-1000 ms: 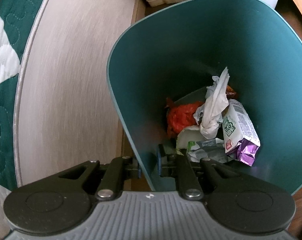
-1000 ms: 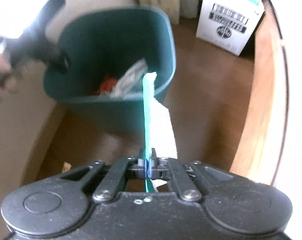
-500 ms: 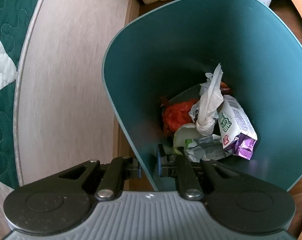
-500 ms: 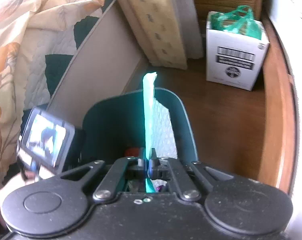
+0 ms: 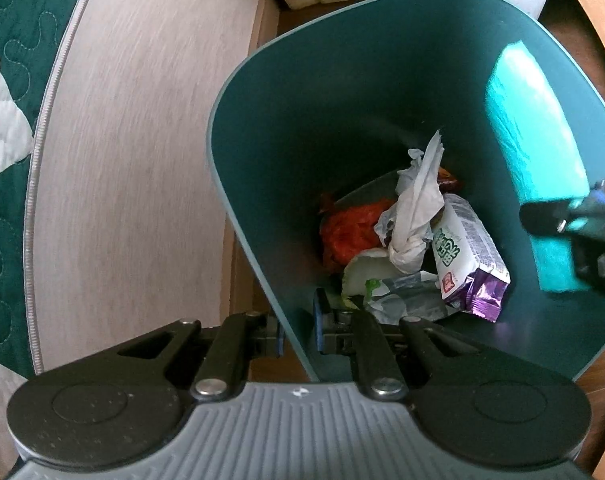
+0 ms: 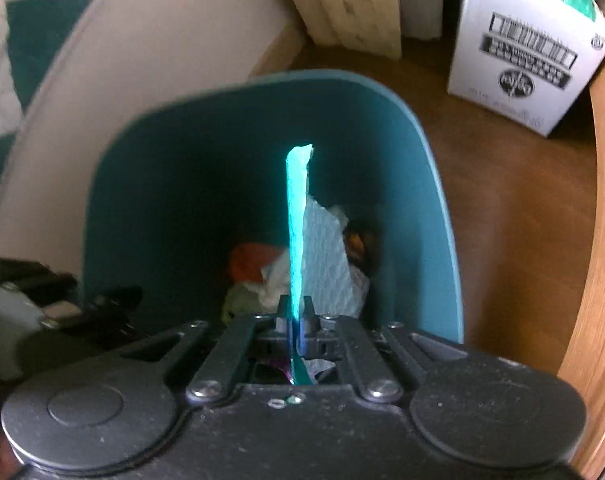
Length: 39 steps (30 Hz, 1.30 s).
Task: Collect trash
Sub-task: 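Carry the bubble-wrap into the teal bin and open the right tool, then move the right tool to the floor and grasp the orange foam net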
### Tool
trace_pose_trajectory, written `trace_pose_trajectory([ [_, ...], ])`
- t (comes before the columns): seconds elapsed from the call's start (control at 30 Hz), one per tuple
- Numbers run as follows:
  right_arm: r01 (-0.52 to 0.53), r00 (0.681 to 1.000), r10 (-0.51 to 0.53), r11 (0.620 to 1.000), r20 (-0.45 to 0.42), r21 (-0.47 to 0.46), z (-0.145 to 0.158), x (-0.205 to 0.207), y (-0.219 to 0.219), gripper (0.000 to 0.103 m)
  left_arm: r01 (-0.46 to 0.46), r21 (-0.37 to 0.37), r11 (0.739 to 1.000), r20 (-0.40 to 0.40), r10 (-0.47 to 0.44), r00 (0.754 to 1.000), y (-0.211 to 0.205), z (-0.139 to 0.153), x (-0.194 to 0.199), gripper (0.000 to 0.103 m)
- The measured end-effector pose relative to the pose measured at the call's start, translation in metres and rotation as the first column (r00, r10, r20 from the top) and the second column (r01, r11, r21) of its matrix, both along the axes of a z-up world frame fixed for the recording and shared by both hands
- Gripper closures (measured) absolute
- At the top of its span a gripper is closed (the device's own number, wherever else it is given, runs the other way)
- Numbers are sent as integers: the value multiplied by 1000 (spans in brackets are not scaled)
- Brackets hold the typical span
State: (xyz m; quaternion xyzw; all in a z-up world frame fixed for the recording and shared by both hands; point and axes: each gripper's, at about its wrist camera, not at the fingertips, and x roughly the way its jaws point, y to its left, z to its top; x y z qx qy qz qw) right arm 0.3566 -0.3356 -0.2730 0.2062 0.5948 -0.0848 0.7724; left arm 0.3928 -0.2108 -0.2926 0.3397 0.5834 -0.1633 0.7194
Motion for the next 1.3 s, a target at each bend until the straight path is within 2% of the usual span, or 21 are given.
trace_pose_trajectory([
  [0.07, 6, 1000, -6, 1000, -10, -12, -4, -2, 0, 85, 2, -1, 1000, -2, -2, 1000, 0, 0, 0, 91],
  [0.2, -4, 1000, 4, 1000, -1, -25, 2, -5, 2, 79, 10, -2, 1000, -5, -10, 1000, 2, 0, 1, 91],
  [0.4, -30, 998, 34, 997, 59, -65, 30, -20, 12, 71, 13, -2, 1000, -7, -13, 1000, 0, 1, 1, 91],
  [0.67, 39, 990, -34, 999, 137, -32, 75, -80, 27, 62, 17, -10, 1000, -10, -17, 1000, 2, 0, 0, 91],
  [0.8, 49, 990, -45, 998, 135, -28, 79, -120, 46, 56, 14, -24, 1000, -22, -14, 1000, 4, 1, 1, 91],
  [0.9, 40, 996, -42, 999, 81, 29, 57, -147, 69, 50, 20, -33, 999, -21, -20, 1000, 7, 2, 1, 91],
  [1.0, 2, 999, -5, 997, 39, 75, 19, -167, 102, 44, 19, -51, 999, -22, -21, 1000, 9, 2, 1, 91],
  [1.1, -75, 997, 74, 990, 10, 119, -34, -175, 145, 39, 27, -82, 996, -16, -29, 999, 12, 5, 2, 91],
  [1.17, -117, 992, 121, 982, -21, 149, -70, -175, 170, 26, 46, -90, 995, 13, -45, 999, 13, 7, 1, 91],
  [1.3, -177, 980, 193, 962, -58, 208, -140, -166, 219, 21, 101, -93, 991, 105, -91, 990, 10, 11, 2, 93],
])
